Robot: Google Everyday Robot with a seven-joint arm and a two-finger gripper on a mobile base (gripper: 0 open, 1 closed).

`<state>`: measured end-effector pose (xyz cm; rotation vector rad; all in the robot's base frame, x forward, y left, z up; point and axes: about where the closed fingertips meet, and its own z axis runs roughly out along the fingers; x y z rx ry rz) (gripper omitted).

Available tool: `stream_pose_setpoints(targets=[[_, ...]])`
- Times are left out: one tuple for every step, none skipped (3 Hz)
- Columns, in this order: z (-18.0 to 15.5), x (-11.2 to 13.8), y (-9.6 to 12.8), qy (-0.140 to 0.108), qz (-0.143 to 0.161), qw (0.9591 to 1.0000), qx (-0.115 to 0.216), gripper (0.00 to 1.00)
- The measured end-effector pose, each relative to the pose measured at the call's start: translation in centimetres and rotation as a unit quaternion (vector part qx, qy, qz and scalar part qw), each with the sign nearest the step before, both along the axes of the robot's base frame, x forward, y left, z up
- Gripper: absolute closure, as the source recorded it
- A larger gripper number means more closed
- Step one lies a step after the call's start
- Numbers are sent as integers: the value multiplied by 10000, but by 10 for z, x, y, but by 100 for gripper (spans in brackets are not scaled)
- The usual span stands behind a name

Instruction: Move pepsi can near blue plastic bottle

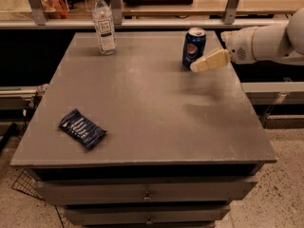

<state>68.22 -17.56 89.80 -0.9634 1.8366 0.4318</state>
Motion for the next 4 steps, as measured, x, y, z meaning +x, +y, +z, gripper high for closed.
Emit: stream_pose_setpoints(targets=[[-7,22,24,-188,71,9989,421,0],[-11,39,43,-339,51,9957,856,21],[-5,46,47,-509,-24,9928,1088,52],[2,48,48,-604,-16,9915,1148,75]])
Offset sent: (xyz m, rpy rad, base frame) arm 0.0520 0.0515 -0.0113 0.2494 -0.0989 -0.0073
